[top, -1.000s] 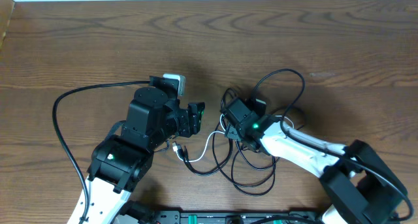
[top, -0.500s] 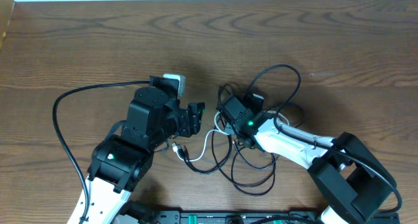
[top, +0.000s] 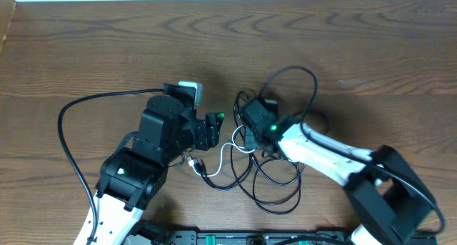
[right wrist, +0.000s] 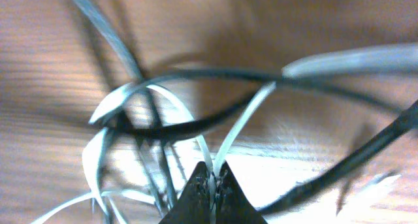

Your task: Untangle cables

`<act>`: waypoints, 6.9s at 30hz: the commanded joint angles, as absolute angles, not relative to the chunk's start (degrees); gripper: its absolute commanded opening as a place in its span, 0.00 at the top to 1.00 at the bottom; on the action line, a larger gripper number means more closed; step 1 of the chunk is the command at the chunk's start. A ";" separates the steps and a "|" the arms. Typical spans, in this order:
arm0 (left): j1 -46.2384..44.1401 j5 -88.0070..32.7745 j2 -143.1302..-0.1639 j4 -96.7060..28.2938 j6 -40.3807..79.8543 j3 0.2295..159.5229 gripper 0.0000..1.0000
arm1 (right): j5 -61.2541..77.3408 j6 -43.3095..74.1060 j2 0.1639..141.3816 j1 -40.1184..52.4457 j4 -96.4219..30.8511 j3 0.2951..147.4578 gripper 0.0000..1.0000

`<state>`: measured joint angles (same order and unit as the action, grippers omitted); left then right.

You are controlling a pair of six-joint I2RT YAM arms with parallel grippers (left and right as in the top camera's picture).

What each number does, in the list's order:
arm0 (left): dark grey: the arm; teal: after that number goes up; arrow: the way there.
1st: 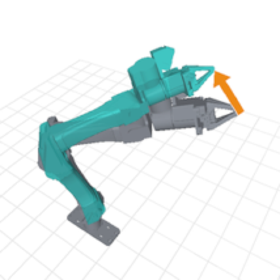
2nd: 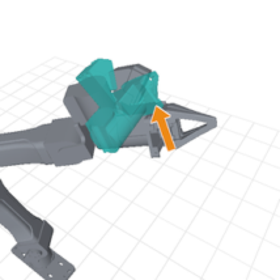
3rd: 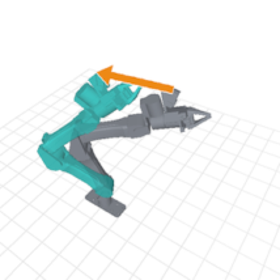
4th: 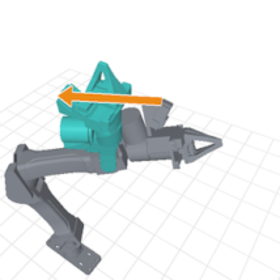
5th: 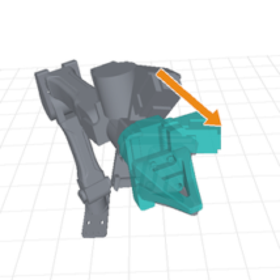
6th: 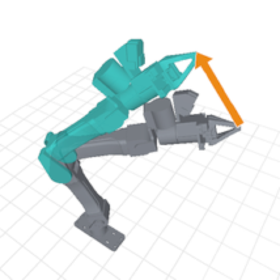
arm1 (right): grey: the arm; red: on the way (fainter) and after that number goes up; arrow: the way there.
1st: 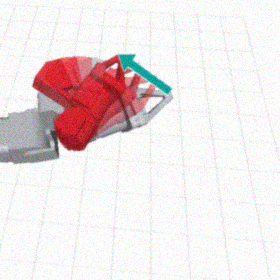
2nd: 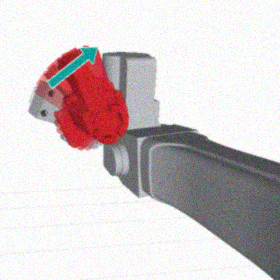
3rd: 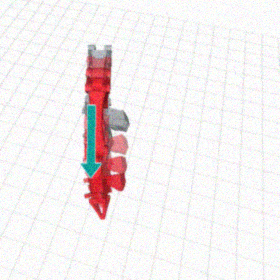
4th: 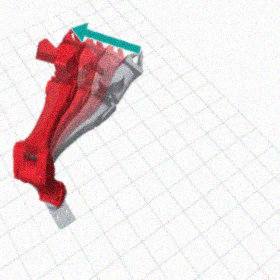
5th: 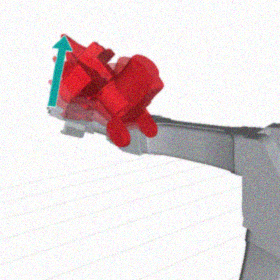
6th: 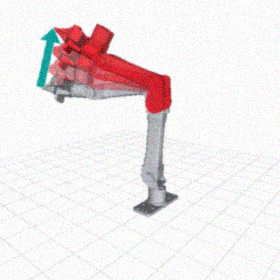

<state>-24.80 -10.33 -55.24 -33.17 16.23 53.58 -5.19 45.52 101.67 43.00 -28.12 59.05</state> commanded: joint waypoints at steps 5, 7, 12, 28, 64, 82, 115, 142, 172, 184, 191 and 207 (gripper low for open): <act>-24.56 -9.76 -55.42 -33.21 15.27 53.58 0.30 | -4.19 21.02 85.82 39.68 -31.55 71.20 0.99; -24.56 -9.76 -55.42 -33.21 15.27 53.58 0.30 | -4.40 20.27 82.43 38.48 -32.58 72.88 0.99; -24.56 -9.76 -55.44 -33.21 15.27 53.58 0.30 | -4.40 20.10 73.41 33.82 -32.71 73.80 0.99; -24.56 -16.12 -61.19 -33.15 15.25 53.58 0.28 | -3.97 22.90 53.60 20.67 -20.62 73.84 0.99; -40.84 -28.14 -92.51 -12.03 -4.03 53.58 0.11 | 13.85 26.15 50.63 20.67 -20.14 73.82 0.99; -41.12 -17.45 -95.79 -4.54 -4.03 53.58 0.24 | 24.01 29.15 50.63 20.67 -16.95 73.82 0.99; -48.36 -17.28 -107.18 1.85 -1.23 52.82 0.37 | 24.40 29.15 50.61 20.67 -19.07 73.82 0.99; -41.95 -3.79 -78.50 -19.77 -4.73 52.84 0.93 | -39.77 24.82 51.64 18.63 -29.93 73.82 0.99; -9.45 29.43 -37.93 -37.15 16.10 52.84 0.93 | -77.45 35.38 51.64 5.32 -40.12 73.82 0.98; -8.69 43.24 -37.91 -41.63 28.45 52.84 0.93 | -79.05 39.16 51.64 1.37 -40.07 73.76 0.98; -8.29 46.46 -37.91 -43.53 30.83 52.84 0.93 | -75.57 40.32 51.64 -5.80 -39.92 73.76 0.98; -7.81 56.64 -37.43 -43.88 33.74 52.84 0.93 | -64.79 45.01 52.66 -16.29 -39.88 73.76 0.99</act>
<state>-8.62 52.69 -38.00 -43.72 32.51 52.62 -69.67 43.55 52.05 -14.52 -39.86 73.19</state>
